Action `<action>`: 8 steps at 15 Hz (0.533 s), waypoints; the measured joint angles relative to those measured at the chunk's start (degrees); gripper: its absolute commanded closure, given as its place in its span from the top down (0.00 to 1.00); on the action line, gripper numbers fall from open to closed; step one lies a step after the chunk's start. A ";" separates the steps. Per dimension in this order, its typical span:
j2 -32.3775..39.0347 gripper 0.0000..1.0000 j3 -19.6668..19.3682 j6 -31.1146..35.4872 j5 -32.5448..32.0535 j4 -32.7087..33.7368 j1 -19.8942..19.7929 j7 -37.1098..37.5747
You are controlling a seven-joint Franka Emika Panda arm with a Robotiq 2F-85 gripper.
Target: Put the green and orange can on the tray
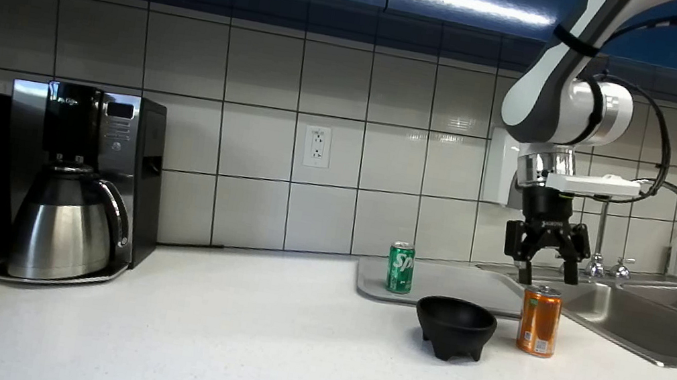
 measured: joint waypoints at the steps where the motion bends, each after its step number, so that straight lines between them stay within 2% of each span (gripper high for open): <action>1: 0.24 1.00 0.04 0.00 -0.11 0.00 0.02 0.00; 8: 2.12 1.00 0.11 0.13 -1.13 0.00 0.23 0.00</action>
